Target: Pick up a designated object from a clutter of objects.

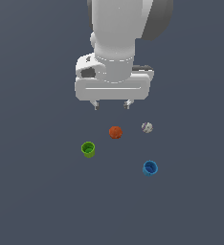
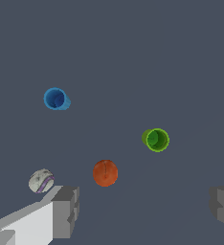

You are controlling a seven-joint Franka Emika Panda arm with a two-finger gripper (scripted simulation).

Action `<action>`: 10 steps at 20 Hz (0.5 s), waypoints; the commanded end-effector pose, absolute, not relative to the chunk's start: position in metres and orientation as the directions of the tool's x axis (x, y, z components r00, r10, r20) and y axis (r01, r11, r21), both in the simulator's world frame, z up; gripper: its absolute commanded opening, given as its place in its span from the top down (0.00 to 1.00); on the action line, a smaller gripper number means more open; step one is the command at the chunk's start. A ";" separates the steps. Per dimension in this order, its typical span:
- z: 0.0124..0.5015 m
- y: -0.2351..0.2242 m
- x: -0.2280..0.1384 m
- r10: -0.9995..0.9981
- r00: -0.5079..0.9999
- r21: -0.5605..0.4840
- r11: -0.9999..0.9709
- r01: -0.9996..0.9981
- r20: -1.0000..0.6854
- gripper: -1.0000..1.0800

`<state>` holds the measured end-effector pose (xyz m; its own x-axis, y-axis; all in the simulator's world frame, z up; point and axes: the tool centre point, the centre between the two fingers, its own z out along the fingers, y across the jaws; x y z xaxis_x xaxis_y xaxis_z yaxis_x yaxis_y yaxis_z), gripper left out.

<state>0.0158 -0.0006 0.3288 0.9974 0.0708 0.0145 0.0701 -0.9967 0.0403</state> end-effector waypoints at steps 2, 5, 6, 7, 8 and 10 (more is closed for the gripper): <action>0.315 0.009 0.028 0.102 0.995 0.043 -0.994 0.102 0.012 0.04; 0.300 0.021 0.041 0.137 0.990 0.044 -0.990 0.137 0.009 0.04; 0.293 0.026 0.046 0.151 0.989 0.044 -0.988 0.150 0.008 0.04; 0.287 0.031 0.051 0.165 0.986 0.044 -0.985 0.164 0.007 0.04; 0.279 0.036 0.056 0.180 0.984 0.044 -0.983 0.179 0.006 0.04; 0.263 0.048 0.066 0.211 0.977 0.044 -0.977 0.211 0.004 0.04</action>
<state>0.0589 0.0389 0.2756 0.9822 0.1876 0.0063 0.1871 -0.9813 0.0444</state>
